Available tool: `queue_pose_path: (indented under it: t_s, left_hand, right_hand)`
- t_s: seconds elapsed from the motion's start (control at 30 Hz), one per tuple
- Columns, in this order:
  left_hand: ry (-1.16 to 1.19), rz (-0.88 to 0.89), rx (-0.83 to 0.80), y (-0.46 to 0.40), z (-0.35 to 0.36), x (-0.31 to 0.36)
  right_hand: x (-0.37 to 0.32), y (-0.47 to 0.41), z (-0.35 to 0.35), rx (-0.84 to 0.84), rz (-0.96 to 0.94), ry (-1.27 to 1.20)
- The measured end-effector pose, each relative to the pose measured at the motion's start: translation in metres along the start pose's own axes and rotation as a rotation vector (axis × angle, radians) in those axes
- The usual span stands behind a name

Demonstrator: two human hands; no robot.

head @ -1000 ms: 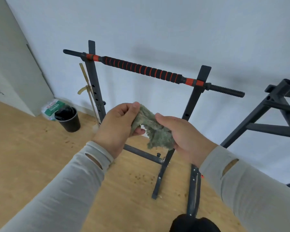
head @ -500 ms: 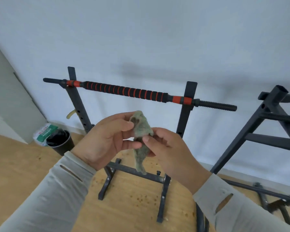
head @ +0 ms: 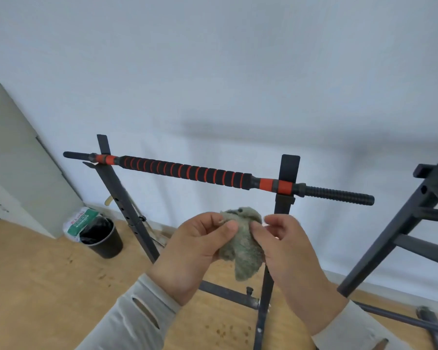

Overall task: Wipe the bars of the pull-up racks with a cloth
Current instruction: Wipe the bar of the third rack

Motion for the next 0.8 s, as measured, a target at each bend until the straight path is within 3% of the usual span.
queue_pose_path:
  t_s: [0.07, 0.17, 0.27, 0.4, 0.63, 0.8]
  left_hand:
    - [-0.016, 0.045, 0.0, -0.005, 0.005, 0.003]
    - [-0.108, 0.116, -0.075, -0.014, 0.015, 0.006]
    - [-0.1, 0.1, -0.174, -0.023, 0.021, 0.007]
    - [-0.166, 0.116, -0.092, -0.04, 0.02, 0.014]
    - [-0.402, 0.258, -0.124, -0.066, 0.015, 0.026]
    - [-0.32, 0.225, -0.219, -0.086, 0.009, 0.019]
  right_hand:
    - [-0.007, 0.002, -0.008, 0.098, -0.139, 0.099]
    - [-0.019, 0.003, -0.004, 0.016, -0.239, 0.143]
    - [-0.024, -0.007, -0.009, 0.032, -0.243, 0.177]
    - [-0.027, -0.015, -0.012, 0.042, -0.24, 0.18]
    - [-0.031, -0.02, 0.001, 0.052, -0.181, 0.151]
    - [-0.036, -0.024, 0.01, 0.125, -0.183, 0.169]
Point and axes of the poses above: each hand's wrist, its own y-axis away from the middle knuckle, its own z-axis out of the palm, x = y × z, the point moved 5 cm from there along -y, towards the middle knuckle, and after that the axes turned 3 degrees about -y, right-handed, at the moved point
